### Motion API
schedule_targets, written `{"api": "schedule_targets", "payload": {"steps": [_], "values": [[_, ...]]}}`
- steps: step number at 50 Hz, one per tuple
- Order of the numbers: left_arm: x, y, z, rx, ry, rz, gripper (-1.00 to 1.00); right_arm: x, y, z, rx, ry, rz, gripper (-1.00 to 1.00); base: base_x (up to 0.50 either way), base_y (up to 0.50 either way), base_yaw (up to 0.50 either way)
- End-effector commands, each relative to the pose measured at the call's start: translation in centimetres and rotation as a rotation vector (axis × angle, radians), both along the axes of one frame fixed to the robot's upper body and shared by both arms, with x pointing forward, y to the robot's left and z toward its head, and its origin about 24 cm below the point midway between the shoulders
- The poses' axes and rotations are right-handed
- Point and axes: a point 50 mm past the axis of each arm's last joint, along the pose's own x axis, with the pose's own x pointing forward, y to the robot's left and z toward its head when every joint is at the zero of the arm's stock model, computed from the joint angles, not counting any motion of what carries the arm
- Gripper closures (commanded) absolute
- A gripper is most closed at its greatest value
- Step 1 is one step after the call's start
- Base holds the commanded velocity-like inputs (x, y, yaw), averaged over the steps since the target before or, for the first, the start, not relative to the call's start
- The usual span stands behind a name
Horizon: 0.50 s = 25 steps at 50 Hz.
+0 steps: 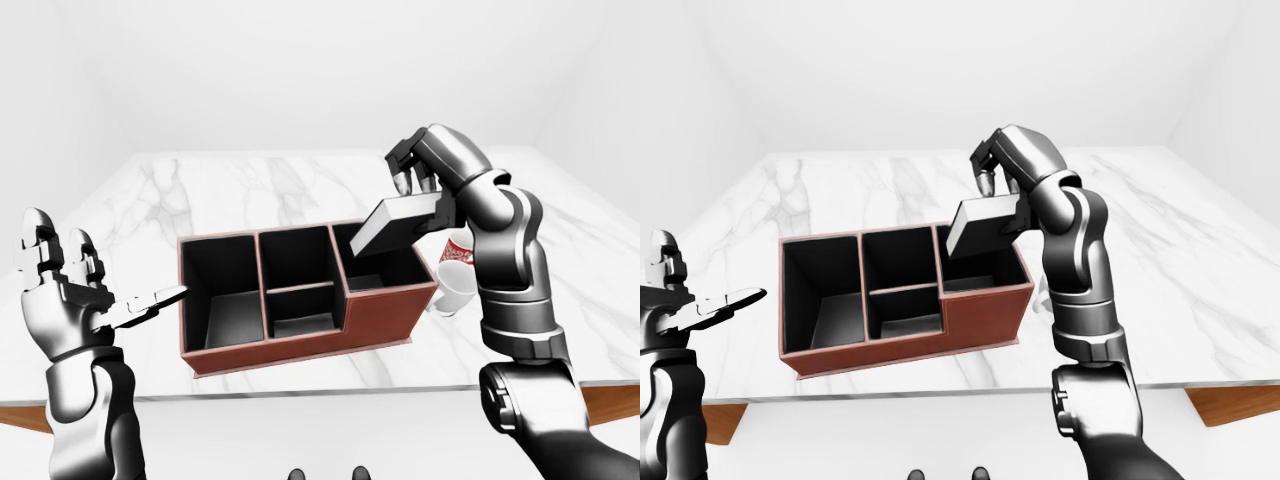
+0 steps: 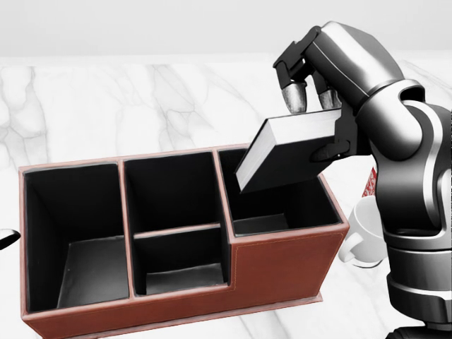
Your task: Pick up the book and place it in the right compartment of the caddy.
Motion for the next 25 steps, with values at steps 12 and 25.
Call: {"api": "schedule_targets", "payload": {"steps": [12, 25], "values": [[0.0, 0.0, 0.0, 0.001, 0.000, 0.000, -1.00, 0.6, -0.4, -1.8, 0.024, 0.034, -0.036, 1.00, 0.00, 0.00, 0.00], [0.1, 0.0, -0.2, -0.003, 0.010, 0.000, -1.00, 0.8, -0.1, -2.9, 0.028, 0.070, -0.038, 1.00, 0.00, 0.00, 0.00]]}}
